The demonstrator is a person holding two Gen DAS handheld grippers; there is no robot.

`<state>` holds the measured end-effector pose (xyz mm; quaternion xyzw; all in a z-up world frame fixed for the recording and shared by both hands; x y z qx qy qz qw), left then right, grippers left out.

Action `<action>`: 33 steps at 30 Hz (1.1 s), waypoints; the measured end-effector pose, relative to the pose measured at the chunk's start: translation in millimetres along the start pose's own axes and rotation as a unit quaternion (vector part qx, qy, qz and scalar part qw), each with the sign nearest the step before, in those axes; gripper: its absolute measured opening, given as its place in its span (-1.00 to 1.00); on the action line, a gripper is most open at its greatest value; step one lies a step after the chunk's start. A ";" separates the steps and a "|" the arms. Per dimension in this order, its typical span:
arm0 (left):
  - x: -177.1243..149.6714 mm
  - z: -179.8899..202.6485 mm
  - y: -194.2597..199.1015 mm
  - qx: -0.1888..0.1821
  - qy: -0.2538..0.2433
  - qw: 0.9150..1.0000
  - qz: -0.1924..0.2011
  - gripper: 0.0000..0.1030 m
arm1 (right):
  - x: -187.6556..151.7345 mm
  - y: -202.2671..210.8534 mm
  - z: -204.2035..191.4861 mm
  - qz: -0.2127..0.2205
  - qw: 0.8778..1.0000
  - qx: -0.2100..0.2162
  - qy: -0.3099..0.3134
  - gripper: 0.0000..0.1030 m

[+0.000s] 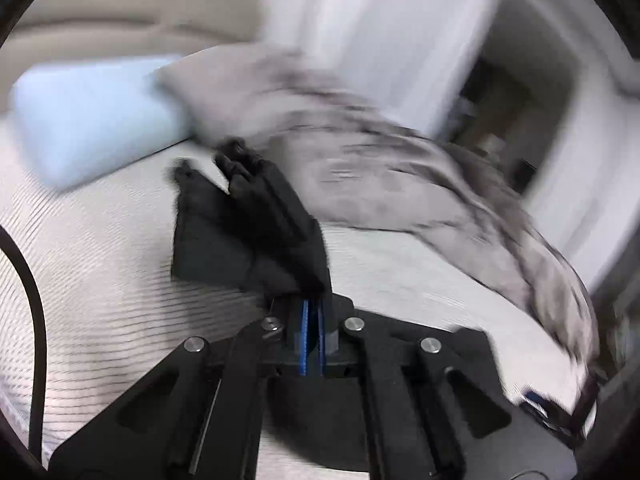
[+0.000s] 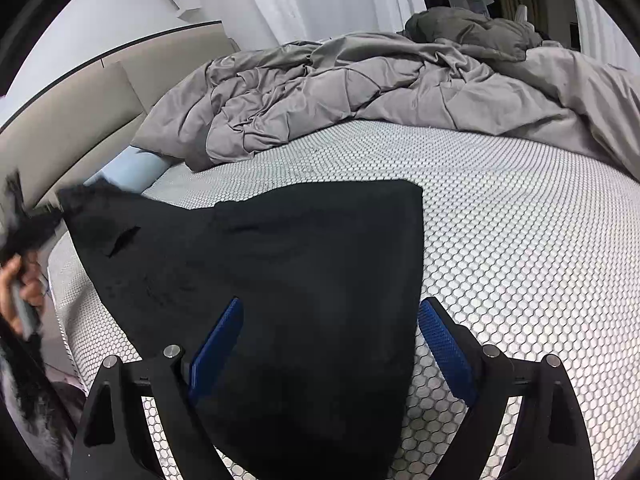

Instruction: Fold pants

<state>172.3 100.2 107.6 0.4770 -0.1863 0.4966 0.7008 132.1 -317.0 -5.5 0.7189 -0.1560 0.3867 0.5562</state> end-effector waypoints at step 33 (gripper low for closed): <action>-88.7 30.9 -118.7 -0.008 -0.085 0.980 -0.179 0.31 | -35.1 -16.0 47.1 -0.087 0.972 0.174 -0.130 0.33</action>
Point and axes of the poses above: each gripper's, at about its wrist camera, not at the fingertips, and y roughly against the way its jaws point, z to its right, x to its top, the point moved 1 cm from there along -y, roughly the way its jaws point, and after that the axes turned 7 degrees about y, right-handed, at the moved point
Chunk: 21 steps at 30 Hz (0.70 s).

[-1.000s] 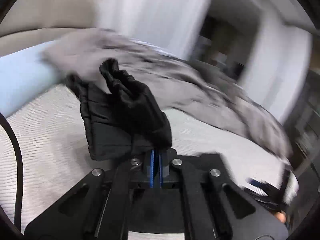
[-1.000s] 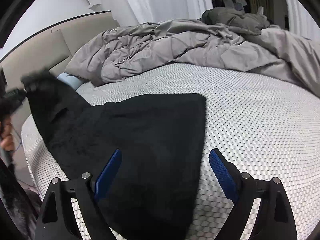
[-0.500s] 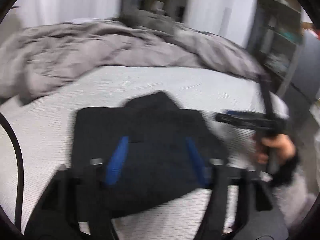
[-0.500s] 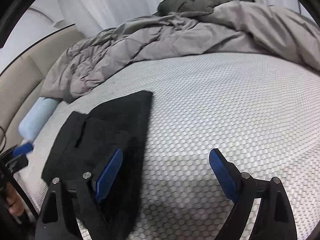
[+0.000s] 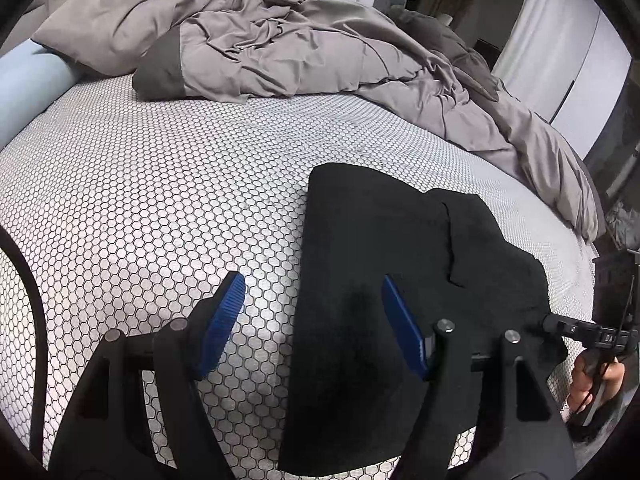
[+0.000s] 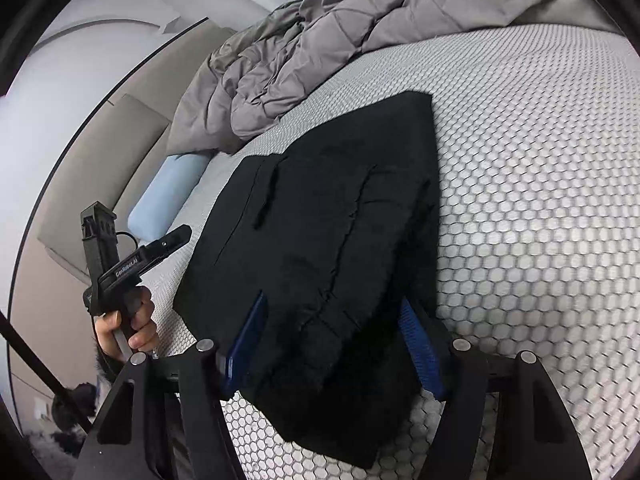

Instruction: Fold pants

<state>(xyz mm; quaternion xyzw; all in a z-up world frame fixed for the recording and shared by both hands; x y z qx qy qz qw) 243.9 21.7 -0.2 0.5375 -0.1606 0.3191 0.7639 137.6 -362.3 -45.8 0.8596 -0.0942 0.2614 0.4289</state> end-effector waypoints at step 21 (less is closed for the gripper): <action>-21.0 65.2 2.8 -0.005 -0.116 0.993 0.012 0.31 | 4.3 44.9 -58.4 0.085 0.960 -0.236 0.125 0.06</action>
Point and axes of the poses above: each gripper's, at about its wrist camera, not at the fingertips, and y roughly against the way its jaws point, z to its right, x to its top, the point moved 1 cm from there along -y, roughly the way its jaws point, and after that the axes turned 7 degrees about y, right-handed, at the moved point
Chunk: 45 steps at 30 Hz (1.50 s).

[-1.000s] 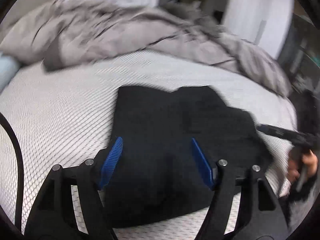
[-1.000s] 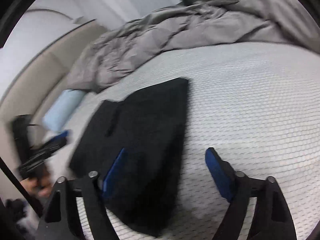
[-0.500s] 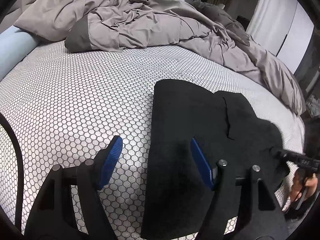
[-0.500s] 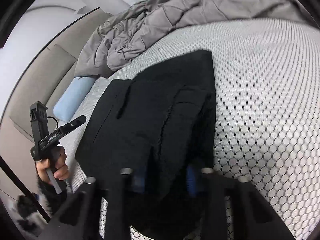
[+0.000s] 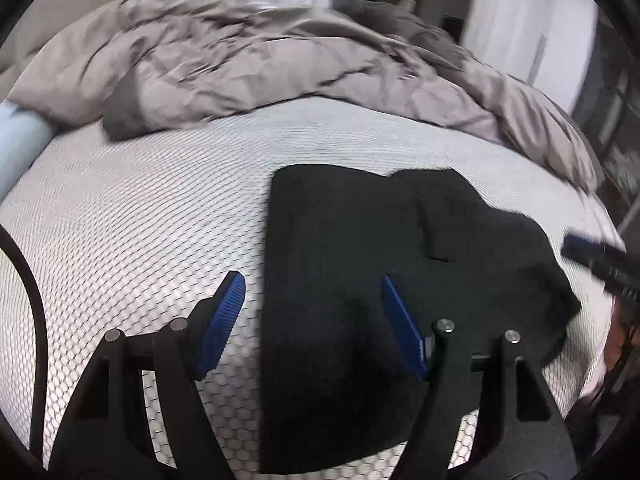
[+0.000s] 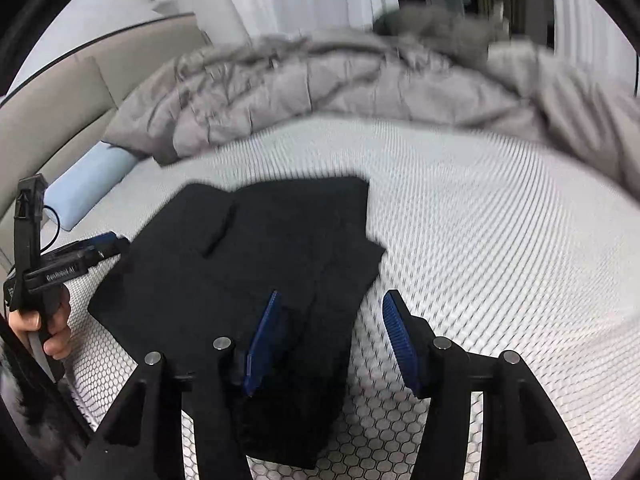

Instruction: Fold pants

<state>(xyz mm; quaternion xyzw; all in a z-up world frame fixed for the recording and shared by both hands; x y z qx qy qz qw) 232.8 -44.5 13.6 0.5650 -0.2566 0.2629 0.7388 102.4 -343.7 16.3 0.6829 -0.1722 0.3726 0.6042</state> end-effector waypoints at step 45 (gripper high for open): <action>-44.9 38.8 -17.4 -0.055 -0.144 0.983 -0.101 0.34 | -21.8 -50.2 -65.9 -0.096 0.981 -0.010 0.170 0.22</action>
Point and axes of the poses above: each gripper's, at about its wrist camera, not at the fingertips, and y roughly against the way its jaws point, z to its right, x to its top, the point moved 1 cm from there along -y, roughly the way its jaws point, and after that the axes turned 7 degrees about y, right-handed, at the moved point
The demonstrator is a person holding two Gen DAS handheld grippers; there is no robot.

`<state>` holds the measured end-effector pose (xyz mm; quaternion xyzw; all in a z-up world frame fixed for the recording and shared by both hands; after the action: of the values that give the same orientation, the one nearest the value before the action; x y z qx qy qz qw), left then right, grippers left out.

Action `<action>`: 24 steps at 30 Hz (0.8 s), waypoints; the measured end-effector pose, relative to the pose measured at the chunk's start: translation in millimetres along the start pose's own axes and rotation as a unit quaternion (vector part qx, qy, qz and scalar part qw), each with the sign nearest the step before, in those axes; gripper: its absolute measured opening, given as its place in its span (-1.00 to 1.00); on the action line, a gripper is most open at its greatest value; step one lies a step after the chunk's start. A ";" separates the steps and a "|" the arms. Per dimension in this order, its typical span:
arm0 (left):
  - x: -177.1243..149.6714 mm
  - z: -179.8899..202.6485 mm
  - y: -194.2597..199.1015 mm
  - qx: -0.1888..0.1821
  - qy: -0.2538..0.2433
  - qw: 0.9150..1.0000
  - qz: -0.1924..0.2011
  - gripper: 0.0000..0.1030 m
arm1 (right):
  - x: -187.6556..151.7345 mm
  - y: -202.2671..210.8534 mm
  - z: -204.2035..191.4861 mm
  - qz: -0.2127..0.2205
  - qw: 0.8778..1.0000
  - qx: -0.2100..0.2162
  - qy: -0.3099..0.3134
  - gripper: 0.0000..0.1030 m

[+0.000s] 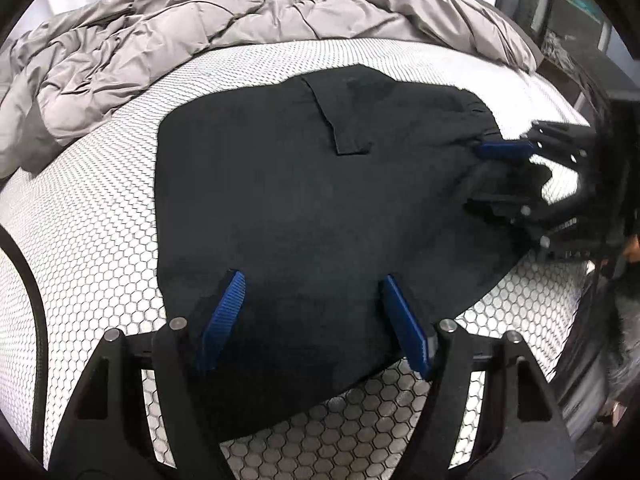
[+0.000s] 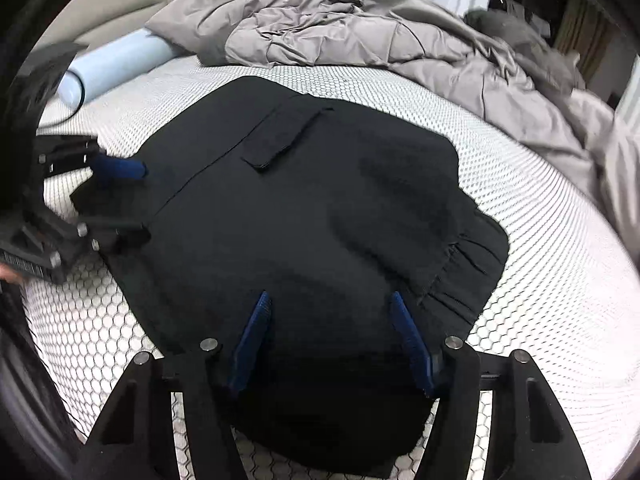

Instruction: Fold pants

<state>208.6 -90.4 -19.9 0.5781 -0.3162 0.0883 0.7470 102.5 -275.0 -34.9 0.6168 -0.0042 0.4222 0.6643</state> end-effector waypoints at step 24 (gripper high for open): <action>9.7 -5.4 0.0 -0.020 0.016 1.000 0.012 0.27 | 4.2 14.1 10.3 0.021 0.999 0.019 -0.032 0.28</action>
<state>218.2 -87.8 -15.1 0.5579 -0.3128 0.1008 0.7621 102.5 -282.8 -18.7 0.6421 -0.0307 0.4164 0.6430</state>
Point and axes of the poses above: each gripper's, at about its wrist camera, not at the fingertips, and y roughly against the way its jaws point, z to its right, x to its top, the point moved 1 cm from there along -y, roughly the way its jaws point, and after that the axes turned 7 degrees about y, right-handed, at the moved point
